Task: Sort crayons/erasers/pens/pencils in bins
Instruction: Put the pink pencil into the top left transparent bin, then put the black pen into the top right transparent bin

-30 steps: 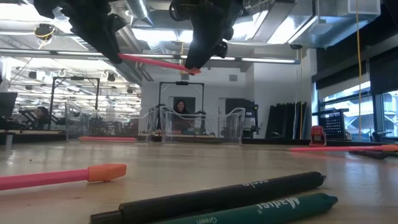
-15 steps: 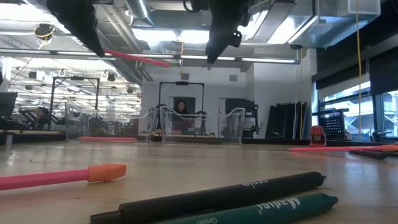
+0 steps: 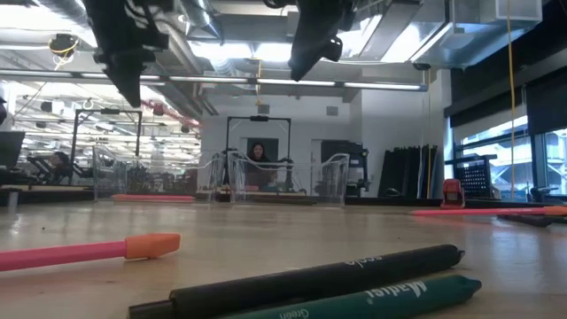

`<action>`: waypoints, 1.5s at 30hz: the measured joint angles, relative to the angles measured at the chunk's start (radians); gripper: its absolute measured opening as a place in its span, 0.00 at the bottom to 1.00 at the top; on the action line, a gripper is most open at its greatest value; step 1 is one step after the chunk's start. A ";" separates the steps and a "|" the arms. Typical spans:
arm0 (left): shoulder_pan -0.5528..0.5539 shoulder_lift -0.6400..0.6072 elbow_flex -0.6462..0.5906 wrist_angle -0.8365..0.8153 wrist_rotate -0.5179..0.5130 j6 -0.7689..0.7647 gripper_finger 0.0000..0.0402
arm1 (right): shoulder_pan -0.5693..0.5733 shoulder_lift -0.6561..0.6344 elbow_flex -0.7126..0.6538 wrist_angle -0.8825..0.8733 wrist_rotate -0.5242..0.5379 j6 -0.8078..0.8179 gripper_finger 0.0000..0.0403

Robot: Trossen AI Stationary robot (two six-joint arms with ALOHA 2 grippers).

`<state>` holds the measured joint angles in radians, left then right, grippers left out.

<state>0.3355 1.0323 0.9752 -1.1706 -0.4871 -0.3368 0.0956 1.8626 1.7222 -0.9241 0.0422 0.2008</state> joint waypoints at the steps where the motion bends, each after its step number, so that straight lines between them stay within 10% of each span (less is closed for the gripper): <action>1: 0.034 0.014 0.000 0.007 0.015 0.029 0.02 | 0.000 0.000 0.000 0.000 0.000 0.000 0.44; 17: 0.351 0.342 0.000 0.205 0.104 0.262 0.02 | 0.000 0.000 0.000 0.000 0.000 0.003 0.44; 45: 0.374 0.510 0.000 0.234 0.105 0.254 0.25 | -0.001 0.000 0.000 0.000 0.002 0.003 0.44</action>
<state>0.7097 1.5426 0.9756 -0.9363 -0.3816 -0.0829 0.0944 1.8629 1.7222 -0.9237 0.0441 0.2039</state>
